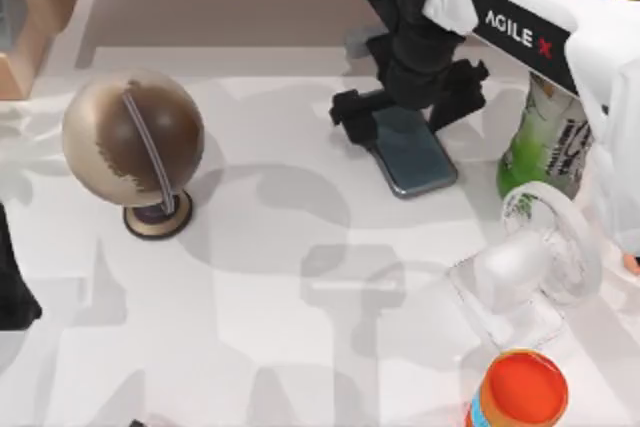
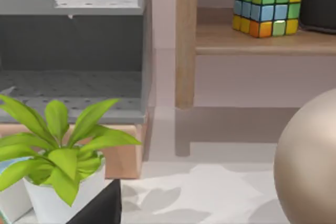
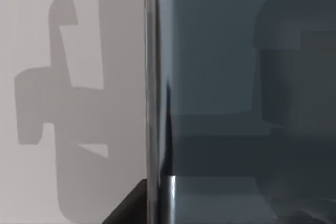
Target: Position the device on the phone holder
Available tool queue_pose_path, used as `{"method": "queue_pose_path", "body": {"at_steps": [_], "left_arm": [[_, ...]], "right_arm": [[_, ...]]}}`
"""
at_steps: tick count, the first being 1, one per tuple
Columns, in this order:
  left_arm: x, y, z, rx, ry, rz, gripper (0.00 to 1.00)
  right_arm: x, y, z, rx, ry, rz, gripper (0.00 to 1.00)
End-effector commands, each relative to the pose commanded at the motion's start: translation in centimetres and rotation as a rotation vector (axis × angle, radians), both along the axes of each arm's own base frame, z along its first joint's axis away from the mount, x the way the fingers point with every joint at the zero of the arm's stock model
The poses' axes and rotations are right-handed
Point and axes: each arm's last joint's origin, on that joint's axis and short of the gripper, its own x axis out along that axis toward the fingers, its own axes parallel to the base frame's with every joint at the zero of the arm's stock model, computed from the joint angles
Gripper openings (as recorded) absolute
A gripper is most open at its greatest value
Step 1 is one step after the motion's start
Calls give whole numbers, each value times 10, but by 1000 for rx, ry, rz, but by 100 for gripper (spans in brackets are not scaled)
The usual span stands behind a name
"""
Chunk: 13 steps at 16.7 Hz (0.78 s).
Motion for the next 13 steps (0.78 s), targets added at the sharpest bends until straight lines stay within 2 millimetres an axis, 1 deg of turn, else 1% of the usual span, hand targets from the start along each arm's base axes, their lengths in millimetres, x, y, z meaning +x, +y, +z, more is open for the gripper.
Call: {"method": "queue_pose_path", "body": {"at_steps": [2, 6, 11, 13], "left_arm": [[0, 0, 0, 0, 0, 0, 100], [0, 0, 0, 0, 0, 0, 100], [0, 0, 0, 0, 0, 0, 100], [0, 0, 0, 0, 0, 0, 100]], "right_arm": [[0, 0, 4, 1, -2, 0, 0], [0, 0, 18, 0, 0, 0, 0], [0, 0, 19, 0, 0, -1, 0], [-4, 7, 32, 9, -31, 13, 0]]}}
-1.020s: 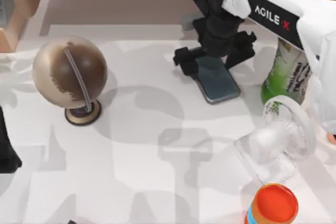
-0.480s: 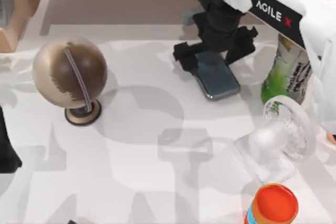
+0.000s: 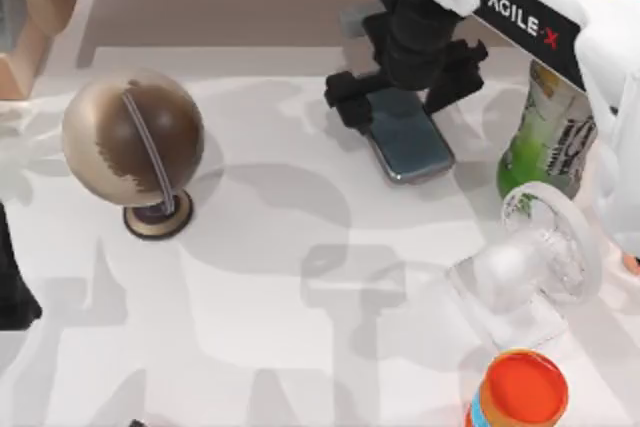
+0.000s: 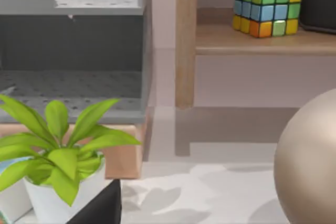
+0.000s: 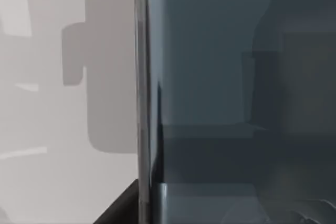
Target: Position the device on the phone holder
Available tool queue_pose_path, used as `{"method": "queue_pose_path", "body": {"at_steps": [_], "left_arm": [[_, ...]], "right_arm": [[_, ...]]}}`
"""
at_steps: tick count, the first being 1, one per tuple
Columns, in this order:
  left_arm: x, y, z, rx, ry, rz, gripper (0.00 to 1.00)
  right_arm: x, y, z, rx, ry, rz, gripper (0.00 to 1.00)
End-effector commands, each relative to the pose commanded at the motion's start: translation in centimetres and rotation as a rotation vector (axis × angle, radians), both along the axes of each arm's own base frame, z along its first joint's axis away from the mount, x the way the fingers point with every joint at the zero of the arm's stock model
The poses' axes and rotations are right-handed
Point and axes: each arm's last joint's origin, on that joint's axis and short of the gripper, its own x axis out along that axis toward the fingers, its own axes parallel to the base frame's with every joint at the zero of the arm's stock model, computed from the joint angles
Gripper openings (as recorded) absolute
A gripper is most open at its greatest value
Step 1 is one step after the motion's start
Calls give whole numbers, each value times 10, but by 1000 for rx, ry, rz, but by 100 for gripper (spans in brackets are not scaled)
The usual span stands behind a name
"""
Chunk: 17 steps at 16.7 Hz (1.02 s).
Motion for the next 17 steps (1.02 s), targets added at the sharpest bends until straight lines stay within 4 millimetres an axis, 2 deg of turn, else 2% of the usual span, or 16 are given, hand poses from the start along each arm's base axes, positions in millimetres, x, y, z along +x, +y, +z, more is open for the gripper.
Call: {"method": "queue_pose_path", "body": {"at_steps": [5, 8, 10, 13, 15, 17], "left_arm": [[0, 0, 0, 0, 0, 0, 100], [0, 0, 0, 0, 0, 0, 100], [0, 0, 0, 0, 0, 0, 100], [0, 0, 0, 0, 0, 0, 100], [0, 0, 0, 0, 0, 0, 100], [0, 0, 0, 0, 0, 0, 100]], "right_arm": [[-36, 27, 62, 20, -150, 54, 0], [-67, 28, 109, 37, -286, 45, 0], [-89, 19, 139, 52, -391, 13, 0], [-124, -5, 176, 78, -553, -66, 0], [-148, -25, 191, 93, -656, -135, 0], [-171, -48, 198, 103, -749, -212, 0]]}}
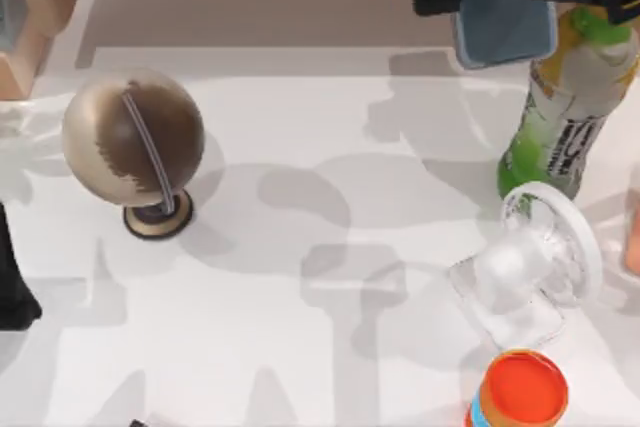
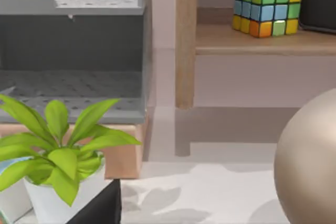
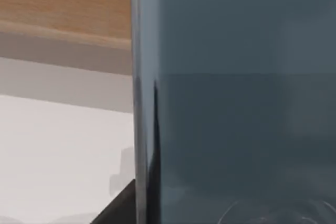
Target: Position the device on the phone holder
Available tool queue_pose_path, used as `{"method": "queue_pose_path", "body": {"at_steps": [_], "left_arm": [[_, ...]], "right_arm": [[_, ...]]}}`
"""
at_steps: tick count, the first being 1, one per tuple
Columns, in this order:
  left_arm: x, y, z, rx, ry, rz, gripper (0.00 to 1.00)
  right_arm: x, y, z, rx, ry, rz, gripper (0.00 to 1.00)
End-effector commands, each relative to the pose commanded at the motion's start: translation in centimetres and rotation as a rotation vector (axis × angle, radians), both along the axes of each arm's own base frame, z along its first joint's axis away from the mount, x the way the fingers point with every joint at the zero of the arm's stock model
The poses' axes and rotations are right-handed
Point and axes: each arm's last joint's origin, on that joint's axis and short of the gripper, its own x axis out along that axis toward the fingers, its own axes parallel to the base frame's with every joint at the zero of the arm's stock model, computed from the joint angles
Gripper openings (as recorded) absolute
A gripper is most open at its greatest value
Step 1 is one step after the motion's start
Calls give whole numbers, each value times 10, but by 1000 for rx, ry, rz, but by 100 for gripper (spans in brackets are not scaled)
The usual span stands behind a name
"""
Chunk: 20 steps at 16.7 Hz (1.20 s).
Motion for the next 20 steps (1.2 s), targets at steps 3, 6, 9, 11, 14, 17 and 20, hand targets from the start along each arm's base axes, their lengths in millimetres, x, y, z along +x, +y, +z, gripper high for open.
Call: {"method": "queue_pose_path", "body": {"at_steps": [3, 6, 9, 11, 14, 17, 20], "left_arm": [[0, 0, 0, 0, 0, 0, 100], [0, 0, 0, 0, 0, 0, 100], [0, 0, 0, 0, 0, 0, 100], [0, 0, 0, 0, 0, 0, 100], [0, 0, 0, 0, 0, 0, 100], [0, 0, 0, 0, 0, 0, 100], [0, 0, 0, 0, 0, 0, 100]], "right_arm": [[-31, -34, -7, 33, -111, -120, 0], [-57, -64, -31, 50, -189, -242, 0], [-79, -90, -63, 53, -240, -356, 0], [-91, -104, -85, 48, -263, -423, 0], [-105, -121, -114, 38, -282, -504, 0], [-114, -130, -132, 27, -288, -551, 0], [-115, -132, -136, 24, -289, -560, 0]]}}
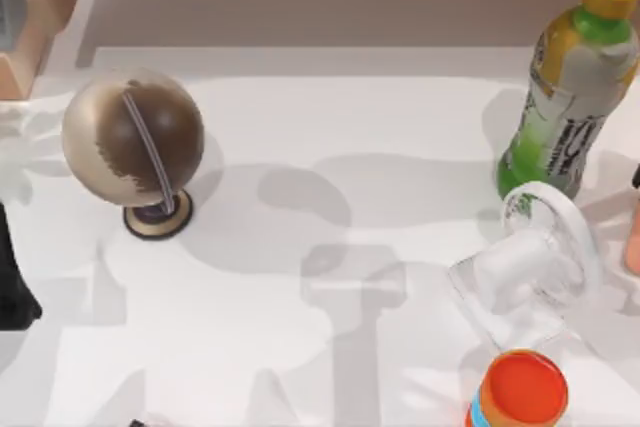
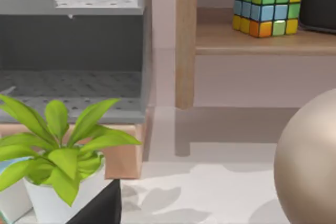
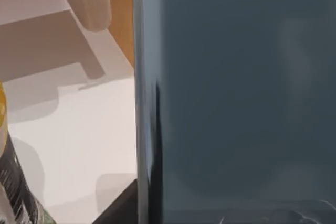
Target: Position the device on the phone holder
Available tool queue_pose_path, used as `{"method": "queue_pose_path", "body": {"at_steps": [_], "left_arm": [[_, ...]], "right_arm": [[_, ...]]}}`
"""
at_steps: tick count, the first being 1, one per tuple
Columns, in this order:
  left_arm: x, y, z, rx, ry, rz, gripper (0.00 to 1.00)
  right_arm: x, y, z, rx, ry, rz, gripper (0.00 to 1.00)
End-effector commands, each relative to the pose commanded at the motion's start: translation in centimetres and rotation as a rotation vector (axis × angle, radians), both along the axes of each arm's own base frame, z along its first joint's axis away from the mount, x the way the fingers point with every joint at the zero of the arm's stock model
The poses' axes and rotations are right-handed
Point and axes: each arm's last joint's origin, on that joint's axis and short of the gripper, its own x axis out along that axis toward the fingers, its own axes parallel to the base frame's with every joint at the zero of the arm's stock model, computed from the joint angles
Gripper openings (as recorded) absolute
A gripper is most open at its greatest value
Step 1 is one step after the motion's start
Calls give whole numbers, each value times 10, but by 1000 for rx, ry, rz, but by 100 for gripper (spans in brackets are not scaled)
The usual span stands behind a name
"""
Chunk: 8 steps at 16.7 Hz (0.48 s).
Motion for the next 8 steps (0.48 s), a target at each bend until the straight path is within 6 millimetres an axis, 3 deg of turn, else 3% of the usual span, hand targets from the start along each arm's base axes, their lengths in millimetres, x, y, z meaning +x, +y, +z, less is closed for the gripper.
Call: {"method": "queue_pose_path", "body": {"at_steps": [8], "left_arm": [[0, 0, 0, 0, 0, 0, 100]], "right_arm": [[2, 2, 6, -8, -1, 19, 0]]}}
